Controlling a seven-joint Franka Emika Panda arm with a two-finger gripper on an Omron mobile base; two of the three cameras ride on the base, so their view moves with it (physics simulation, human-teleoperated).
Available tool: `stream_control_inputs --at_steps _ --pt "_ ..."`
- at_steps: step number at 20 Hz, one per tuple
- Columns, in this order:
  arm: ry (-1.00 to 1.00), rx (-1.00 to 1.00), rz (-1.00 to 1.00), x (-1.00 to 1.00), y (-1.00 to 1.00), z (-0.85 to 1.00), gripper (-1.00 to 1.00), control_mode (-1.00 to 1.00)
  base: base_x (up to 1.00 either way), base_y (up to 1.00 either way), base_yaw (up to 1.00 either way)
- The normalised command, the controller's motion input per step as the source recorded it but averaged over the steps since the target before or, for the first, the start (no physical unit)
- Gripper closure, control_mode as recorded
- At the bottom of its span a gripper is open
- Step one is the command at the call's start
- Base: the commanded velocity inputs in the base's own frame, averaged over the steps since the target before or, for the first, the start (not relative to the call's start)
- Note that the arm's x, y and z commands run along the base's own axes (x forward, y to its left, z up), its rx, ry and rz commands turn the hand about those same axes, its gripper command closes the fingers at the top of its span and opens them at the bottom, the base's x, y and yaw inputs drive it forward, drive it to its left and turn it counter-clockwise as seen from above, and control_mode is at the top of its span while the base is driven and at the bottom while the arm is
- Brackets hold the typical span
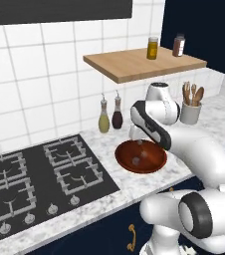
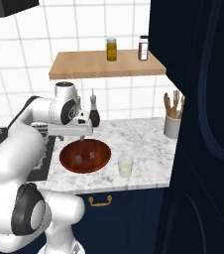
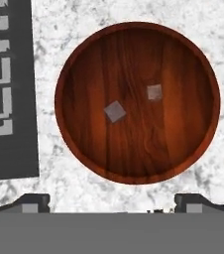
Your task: Grab a lemon wedge from the fridge and one ice cube from the ice bowl, and put them in the glass of lemonade.
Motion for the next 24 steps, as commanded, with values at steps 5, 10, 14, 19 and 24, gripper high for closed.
stream_control_inputs --at_steps 5,10,14,19,24 --pt "0.04 -0.01 0.01 0.45 0.00 -0.64 -1.00 -1.00 0.00 0.00 0.00" --pt "-0.03 0.00 0.00 0.31 0.09 -0.35 -1.00 -1.00 0.00 0.00 0.00" --pt "0.11 -0.02 0.12 0.24 -0.15 -0.05 -1.00 -1.00 0.00 0.00 0.00" --pt "0.16 -0.03 0.14 0.16 0.05 -0.30 -1.00 -1.00 0.00 0.00 0.00" --pt "0.05 0.00 0.08 0.00 0.00 -0.64 -1.00 -1.00 0.00 0.00 0.00"
